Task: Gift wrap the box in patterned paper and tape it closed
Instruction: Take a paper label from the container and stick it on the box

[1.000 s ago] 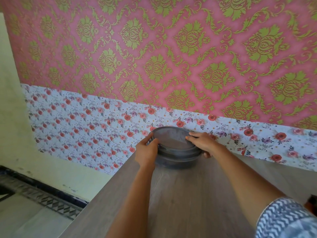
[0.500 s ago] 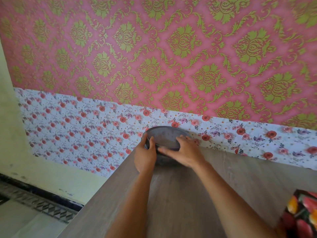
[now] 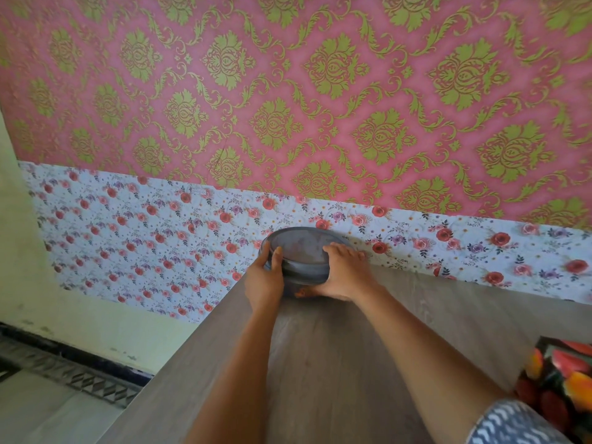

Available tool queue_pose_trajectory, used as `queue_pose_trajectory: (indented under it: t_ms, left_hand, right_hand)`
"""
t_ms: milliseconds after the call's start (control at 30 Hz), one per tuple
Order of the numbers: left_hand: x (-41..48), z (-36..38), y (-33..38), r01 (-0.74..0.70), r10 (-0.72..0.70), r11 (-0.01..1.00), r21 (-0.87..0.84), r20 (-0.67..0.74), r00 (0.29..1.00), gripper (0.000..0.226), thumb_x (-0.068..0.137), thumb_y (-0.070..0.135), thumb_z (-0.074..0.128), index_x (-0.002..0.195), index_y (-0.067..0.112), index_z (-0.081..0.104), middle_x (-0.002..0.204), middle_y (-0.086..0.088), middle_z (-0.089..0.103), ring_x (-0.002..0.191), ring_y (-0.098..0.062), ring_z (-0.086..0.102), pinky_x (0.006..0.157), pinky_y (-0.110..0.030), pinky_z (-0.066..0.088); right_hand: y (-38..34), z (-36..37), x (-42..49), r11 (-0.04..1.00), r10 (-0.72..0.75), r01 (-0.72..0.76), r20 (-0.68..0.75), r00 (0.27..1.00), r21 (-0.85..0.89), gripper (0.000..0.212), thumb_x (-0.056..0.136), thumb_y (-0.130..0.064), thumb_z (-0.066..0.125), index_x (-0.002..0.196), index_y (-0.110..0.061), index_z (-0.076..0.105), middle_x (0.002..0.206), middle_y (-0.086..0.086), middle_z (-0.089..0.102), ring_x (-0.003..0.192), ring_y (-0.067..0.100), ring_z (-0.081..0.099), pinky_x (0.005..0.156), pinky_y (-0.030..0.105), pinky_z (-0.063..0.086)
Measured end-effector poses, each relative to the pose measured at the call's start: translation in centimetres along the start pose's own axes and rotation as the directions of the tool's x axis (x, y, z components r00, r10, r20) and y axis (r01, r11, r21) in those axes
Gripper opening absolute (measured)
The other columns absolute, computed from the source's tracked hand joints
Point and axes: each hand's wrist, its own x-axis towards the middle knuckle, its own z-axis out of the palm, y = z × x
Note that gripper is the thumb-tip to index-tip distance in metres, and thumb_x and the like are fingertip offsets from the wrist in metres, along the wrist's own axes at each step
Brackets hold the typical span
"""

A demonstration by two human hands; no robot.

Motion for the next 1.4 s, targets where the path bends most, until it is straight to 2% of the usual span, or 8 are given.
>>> queue_pose_trajectory:
  t_ms: [233,333,433,633,967,1133,1233,1400]
  left_hand:
    - [0.0,0.3,0.1,0.042,-0.040,0.997,0.070,-0.029,0.999,0.053,0.095,0.052,0.038,0.141,0.027,0.042,0.141,-0.019,0.046,0.117,-0.036,0.054,0.094,-0.049,0.048]
    - [-0.4,0.6,0.9,0.070,-0.062,0.974,0.216,-0.042,0.997,0.068,0.094,0.055,0.034,0.151,0.026,0.012,0.156,-0.021,0.004,0.139,-0.045,0.019,0.110,-0.055,0.029]
    - [-1.9,0.9,2.5,0.006,0.014,0.947,0.321,-0.059,0.998,0.072,0.096,0.047,0.039,0.151,0.012,0.008,0.156,-0.022,0.001,0.142,-0.044,0.001,0.116,-0.054,0.009]
    - [-6.6,3.6,8.1,-0.315,0.281,0.936,0.157,0.204,0.938,0.054,0.094,0.030,0.053,0.140,0.006,0.040,0.139,-0.020,0.047,0.125,-0.036,0.047,0.105,-0.046,0.037]
    - [-24.8,4.4,15.6,-0.411,0.497,0.866,-0.284,0.579,0.647,0.041,0.094,0.019,0.054,0.134,0.011,0.049,0.129,0.005,0.056,0.114,-0.007,0.054,0.080,0.000,0.041]
    - [-33.2,3.6,17.6,-0.311,0.555,0.830,-0.463,0.632,0.541,0.042,0.093,0.018,0.055,0.134,0.015,0.049,0.126,0.010,0.058,0.112,0.003,0.054,0.089,-0.007,0.044]
    - [-37.9,3.6,18.0,-0.271,0.601,0.796,-0.541,0.657,0.456,0.042,0.089,0.024,0.058,0.130,0.022,0.051,0.124,0.009,0.060,0.114,0.003,0.055,0.092,-0.012,0.046]
    - [-45.1,5.3,15.4,-0.444,0.620,0.730,-0.520,0.777,0.108,0.049,0.079,0.016,0.052,0.127,0.028,0.053,0.129,0.002,0.058,0.112,0.000,0.053,0.094,-0.012,0.042]
  right_hand:
    - [0.4,-4.4,0.2,0.763,0.103,-0.146,0.104,0.989,0.630,0.107,0.064,-0.043,0.082,0.148,-0.022,0.018,0.154,0.001,0.024,0.139,0.020,0.028,0.106,0.032,0.030]
    - [0.4,-8.4,0.5,0.909,0.060,-0.071,0.039,0.997,0.412,0.095,0.071,-0.038,0.078,0.146,-0.015,0.025,0.153,0.004,0.029,0.137,0.022,0.032,0.107,0.030,0.029]
    - [0.1,-14.3,-0.7,0.989,-0.045,0.026,0.129,0.991,0.148,0.084,0.076,-0.036,0.074,0.144,-0.012,0.031,0.151,0.007,0.031,0.135,0.024,0.035,0.108,0.030,0.030]
    - [1.2,-22.7,-6.6,0.994,-0.078,0.088,0.151,0.985,-0.062,0.067,0.081,-0.041,0.068,0.137,-0.014,0.044,0.139,0.007,0.047,0.122,0.024,0.049,0.100,0.034,0.040]
    - [6.1,-27.7,-26.1,0.991,0.039,-0.039,0.003,0.999,-0.129,0.049,0.084,-0.035,0.066,0.130,-0.022,0.053,0.139,-0.006,0.049,0.128,0.011,0.043,0.097,0.018,0.030]
    - [7.8,-28.6,-37.8,0.982,0.175,-0.186,-0.189,0.966,-0.043,0.046,0.078,-0.036,0.071,0.122,-0.030,0.059,0.132,-0.009,0.054,0.123,0.009,0.047,0.093,0.017,0.031]
    - [9.4,-27.4,-43.9,0.951,0.297,-0.307,-0.346,0.890,0.027,0.042,0.077,-0.035,0.072,0.117,-0.029,0.063,0.125,-0.008,0.058,0.115,0.007,0.052,0.091,0.015,0.031]
    - [12.4,-21.3,-51.4,0.825,0.503,-0.542,-0.641,0.579,0.157,0.063,0.072,-0.035,0.076,0.128,-0.017,0.054,0.127,0.004,0.057,0.116,0.021,0.053,0.093,0.023,0.037]
